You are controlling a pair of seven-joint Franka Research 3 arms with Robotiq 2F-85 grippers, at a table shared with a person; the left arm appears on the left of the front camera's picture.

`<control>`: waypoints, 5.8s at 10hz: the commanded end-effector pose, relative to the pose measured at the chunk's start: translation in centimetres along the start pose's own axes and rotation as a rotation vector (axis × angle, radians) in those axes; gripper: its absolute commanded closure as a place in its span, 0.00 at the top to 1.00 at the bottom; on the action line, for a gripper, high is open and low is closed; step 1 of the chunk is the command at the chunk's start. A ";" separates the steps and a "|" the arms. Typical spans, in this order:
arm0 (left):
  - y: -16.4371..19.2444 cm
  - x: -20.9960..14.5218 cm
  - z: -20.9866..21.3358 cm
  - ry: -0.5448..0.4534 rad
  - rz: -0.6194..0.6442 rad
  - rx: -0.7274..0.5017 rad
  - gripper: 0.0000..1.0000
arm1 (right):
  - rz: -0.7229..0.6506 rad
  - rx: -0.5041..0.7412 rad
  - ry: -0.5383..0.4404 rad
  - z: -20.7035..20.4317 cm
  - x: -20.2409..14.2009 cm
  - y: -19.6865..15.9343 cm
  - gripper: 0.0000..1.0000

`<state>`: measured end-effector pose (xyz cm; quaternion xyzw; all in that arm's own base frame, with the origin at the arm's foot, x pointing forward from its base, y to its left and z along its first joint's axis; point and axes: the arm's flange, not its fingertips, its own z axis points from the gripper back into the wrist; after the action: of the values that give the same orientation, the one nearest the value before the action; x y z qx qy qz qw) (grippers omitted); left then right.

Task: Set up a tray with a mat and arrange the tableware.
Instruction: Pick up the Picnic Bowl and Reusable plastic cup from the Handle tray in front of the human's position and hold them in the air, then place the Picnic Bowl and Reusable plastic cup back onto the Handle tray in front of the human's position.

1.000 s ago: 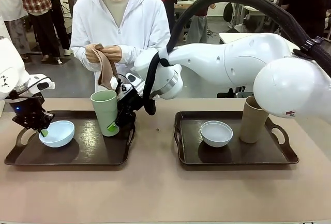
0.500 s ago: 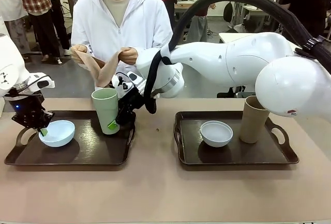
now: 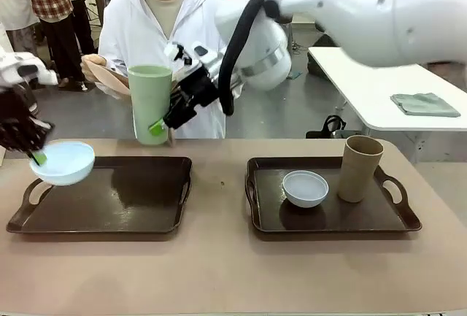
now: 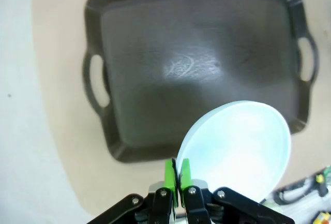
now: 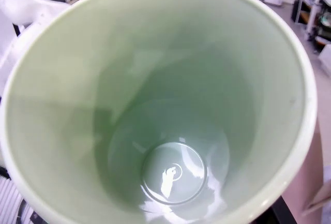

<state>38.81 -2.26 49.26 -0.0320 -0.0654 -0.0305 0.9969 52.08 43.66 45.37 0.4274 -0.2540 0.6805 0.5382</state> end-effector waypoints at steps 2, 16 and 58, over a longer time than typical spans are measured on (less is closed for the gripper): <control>-0.7 -2.1 5.7 -0.074 -0.014 0.014 0.00 | -0.028 -0.051 0.030 2.3 1.4 5.4 0.20; -1.0 -3.0 8.1 -0.083 -0.017 0.001 0.00 | -0.040 -0.047 0.068 2.0 1.1 5.4 0.20; 0.2 5.6 -8.0 -0.011 0.066 -0.090 0.04 | -0.084 -0.057 0.069 -8.6 -10.4 -5.1 0.79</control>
<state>44.92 -2.95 42.75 -0.0616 -0.0567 -0.0045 0.9965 54.17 47.01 31.99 0.3976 -0.2302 0.6715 0.5814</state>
